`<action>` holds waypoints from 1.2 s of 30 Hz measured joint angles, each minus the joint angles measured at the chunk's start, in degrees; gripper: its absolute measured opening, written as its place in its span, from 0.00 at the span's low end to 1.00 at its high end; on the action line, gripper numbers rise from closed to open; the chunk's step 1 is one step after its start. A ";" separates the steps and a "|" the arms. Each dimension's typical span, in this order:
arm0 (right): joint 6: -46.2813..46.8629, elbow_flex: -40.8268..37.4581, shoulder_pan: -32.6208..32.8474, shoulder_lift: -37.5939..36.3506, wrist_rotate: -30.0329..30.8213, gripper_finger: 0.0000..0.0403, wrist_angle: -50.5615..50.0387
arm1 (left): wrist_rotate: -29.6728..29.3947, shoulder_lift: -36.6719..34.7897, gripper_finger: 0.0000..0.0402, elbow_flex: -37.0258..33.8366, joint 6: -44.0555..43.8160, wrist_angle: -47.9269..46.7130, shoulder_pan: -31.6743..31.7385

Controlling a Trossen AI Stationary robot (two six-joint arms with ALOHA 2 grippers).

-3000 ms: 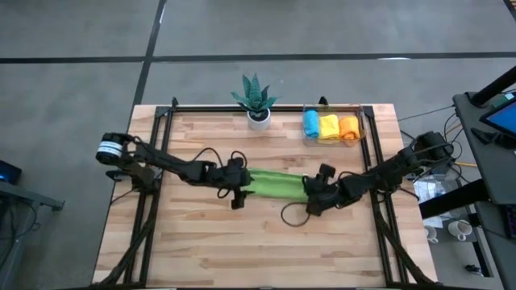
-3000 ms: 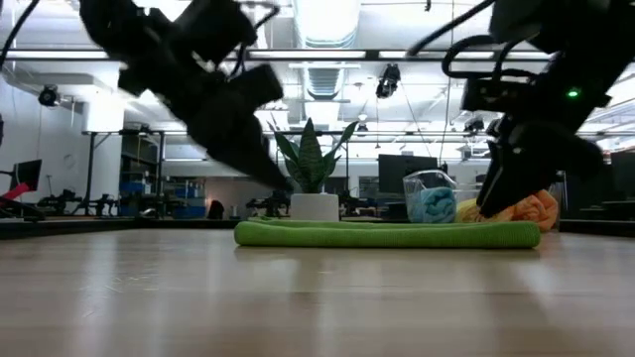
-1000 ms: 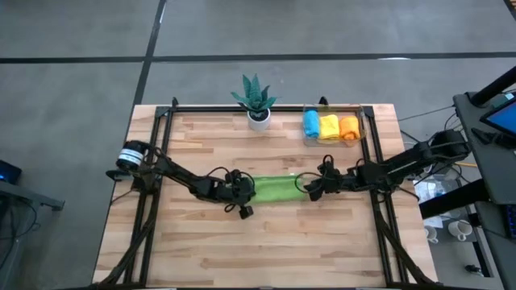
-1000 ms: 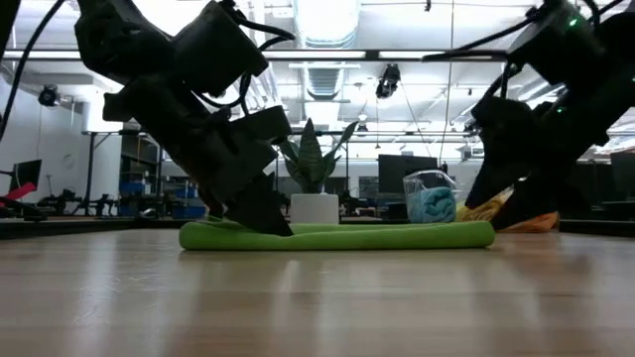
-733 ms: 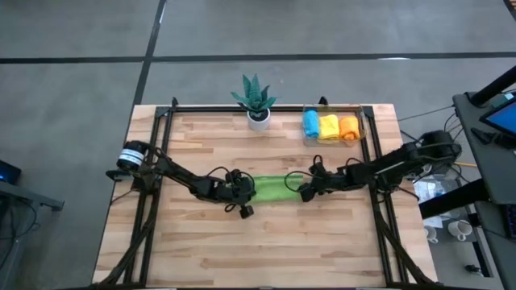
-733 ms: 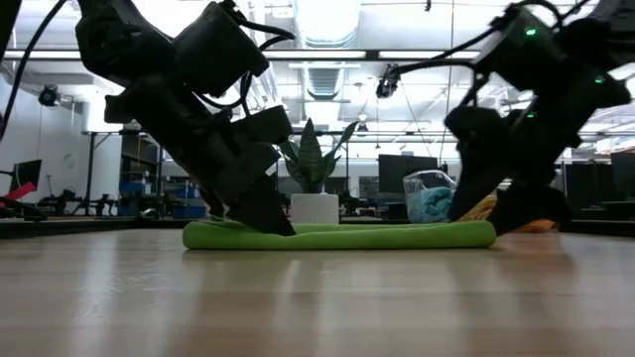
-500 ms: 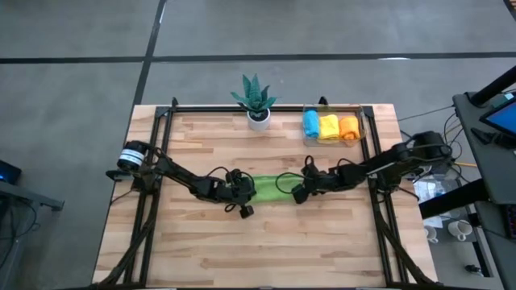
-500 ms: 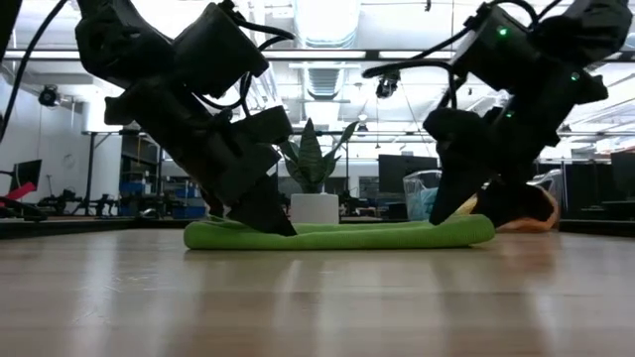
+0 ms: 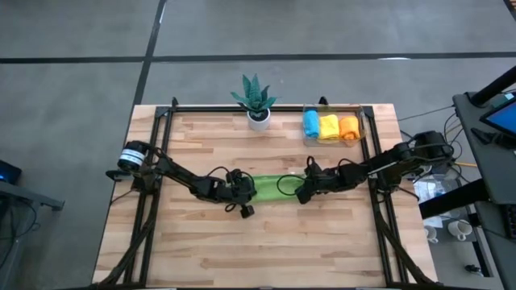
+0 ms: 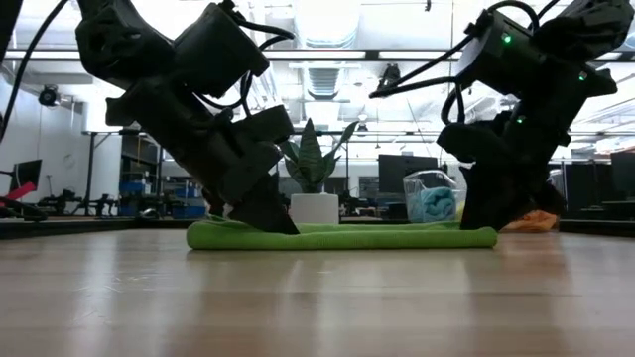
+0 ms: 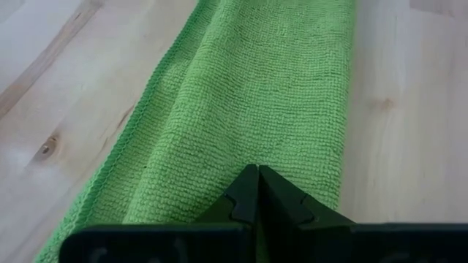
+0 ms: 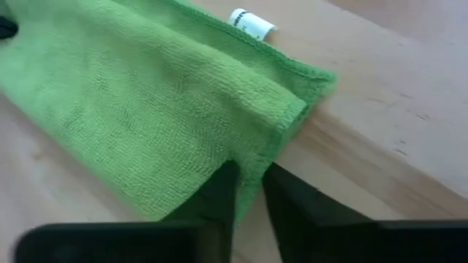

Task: Roll microfiber towels into tight, uniform cylinder then place into a basket
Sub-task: Roll the green microfiber cloth

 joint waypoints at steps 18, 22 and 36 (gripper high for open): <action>0.05 -0.51 -0.13 0.04 0.65 0.32 3.75 | -0.04 0.57 0.00 0.07 0.00 0.84 0.02; 3.78 -0.51 -0.39 0.01 1.08 0.43 4.16 | -0.04 0.57 0.00 0.07 0.00 0.81 0.00; 4.99 -0.59 -0.42 0.01 2.24 0.34 4.35 | -0.02 0.57 0.00 0.14 0.00 0.61 0.01</action>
